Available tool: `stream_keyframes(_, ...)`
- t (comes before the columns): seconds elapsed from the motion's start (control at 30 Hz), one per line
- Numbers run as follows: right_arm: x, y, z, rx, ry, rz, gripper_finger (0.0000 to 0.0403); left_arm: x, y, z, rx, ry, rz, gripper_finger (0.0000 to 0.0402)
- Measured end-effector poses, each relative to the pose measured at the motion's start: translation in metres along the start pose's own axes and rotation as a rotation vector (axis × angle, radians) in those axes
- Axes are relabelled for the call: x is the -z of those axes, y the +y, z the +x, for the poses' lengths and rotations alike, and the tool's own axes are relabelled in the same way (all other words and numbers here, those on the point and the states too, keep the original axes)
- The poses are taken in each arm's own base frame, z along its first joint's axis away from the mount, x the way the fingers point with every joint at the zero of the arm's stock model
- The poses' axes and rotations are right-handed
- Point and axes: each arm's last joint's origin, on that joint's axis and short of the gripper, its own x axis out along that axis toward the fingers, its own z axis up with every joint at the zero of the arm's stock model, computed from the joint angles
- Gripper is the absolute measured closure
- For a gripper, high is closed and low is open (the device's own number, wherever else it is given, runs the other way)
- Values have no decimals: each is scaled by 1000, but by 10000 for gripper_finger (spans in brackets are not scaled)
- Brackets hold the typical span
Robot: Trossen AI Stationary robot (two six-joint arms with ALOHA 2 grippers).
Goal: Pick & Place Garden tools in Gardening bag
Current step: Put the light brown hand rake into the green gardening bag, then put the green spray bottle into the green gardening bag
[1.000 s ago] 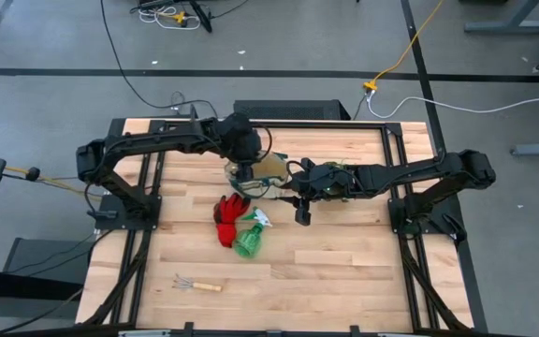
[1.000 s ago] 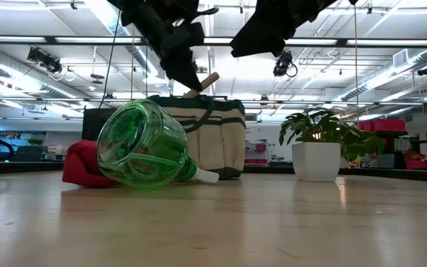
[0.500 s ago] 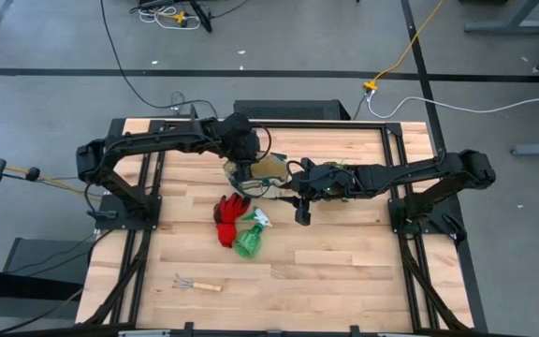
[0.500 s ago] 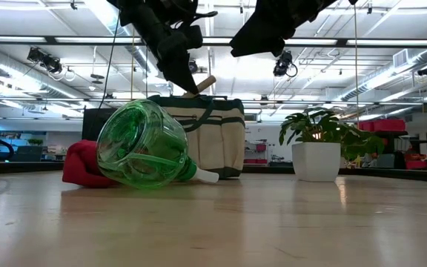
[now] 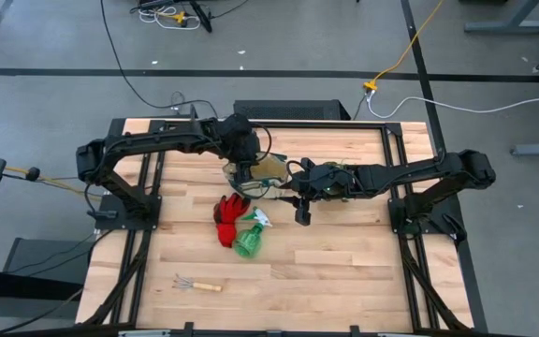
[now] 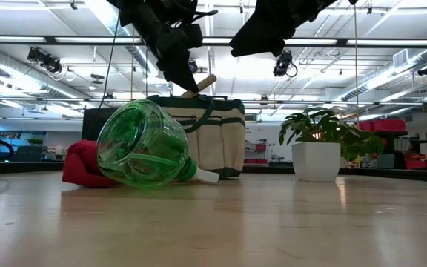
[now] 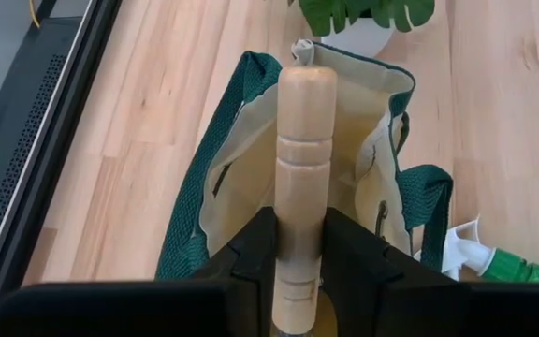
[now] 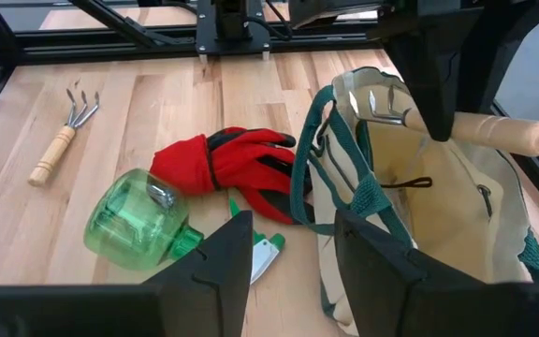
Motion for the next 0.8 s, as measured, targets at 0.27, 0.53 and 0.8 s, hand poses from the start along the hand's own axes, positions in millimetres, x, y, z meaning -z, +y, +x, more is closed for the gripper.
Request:
stream_keyframes(0.27, 0, 0, 0, 0, 0, 0, 248, 0, 0, 0, -5, 1, -1, 320)
stream_keyframes(0.53, 0, 0, 0, 0, 0, 0, 248, 0, 0, 0, -5, 1, -2, 291)
stream_keyframes(0.8, 0, 0, 0, 0, 0, 0, 248, 0, 0, 0, 12, -3, -9, 283)
